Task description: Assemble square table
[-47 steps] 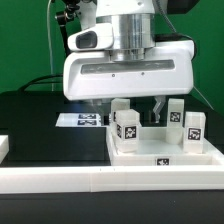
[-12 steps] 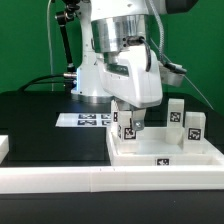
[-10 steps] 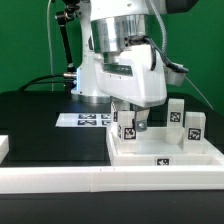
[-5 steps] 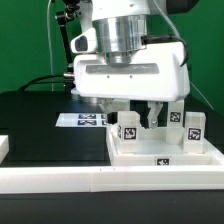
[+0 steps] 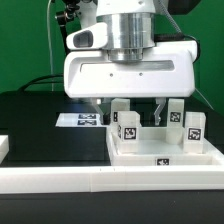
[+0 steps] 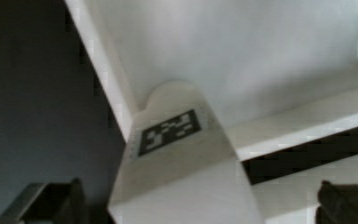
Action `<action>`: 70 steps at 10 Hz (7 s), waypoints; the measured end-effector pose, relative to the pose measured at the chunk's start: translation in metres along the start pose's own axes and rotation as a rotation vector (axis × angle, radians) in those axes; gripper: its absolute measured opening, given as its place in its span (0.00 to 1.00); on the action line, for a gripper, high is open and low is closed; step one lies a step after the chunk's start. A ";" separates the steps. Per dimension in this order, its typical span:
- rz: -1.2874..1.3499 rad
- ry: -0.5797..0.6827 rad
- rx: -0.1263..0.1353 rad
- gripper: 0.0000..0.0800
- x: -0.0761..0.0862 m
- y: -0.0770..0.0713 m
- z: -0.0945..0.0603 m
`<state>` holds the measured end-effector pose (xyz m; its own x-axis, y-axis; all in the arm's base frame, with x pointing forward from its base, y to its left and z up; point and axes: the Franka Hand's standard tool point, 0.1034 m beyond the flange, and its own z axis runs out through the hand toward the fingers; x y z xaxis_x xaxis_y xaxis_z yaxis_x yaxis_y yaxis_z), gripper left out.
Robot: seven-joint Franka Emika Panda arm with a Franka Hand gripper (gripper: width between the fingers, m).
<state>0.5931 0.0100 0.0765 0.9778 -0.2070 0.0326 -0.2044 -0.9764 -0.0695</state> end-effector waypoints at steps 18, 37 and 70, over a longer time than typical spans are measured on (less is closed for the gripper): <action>0.358 0.036 0.019 0.36 0.000 0.007 0.001; 0.793 0.008 0.066 0.80 0.000 0.009 0.002; 0.783 0.011 0.040 0.36 -0.003 0.003 0.004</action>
Offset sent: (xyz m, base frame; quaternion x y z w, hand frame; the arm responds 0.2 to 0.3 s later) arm 0.0070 0.0001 0.0040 -0.0260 -0.0119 -0.2345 0.9717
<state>0.5895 0.0081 0.0717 0.5487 -0.8355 -0.0309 -0.8325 -0.5426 -0.1119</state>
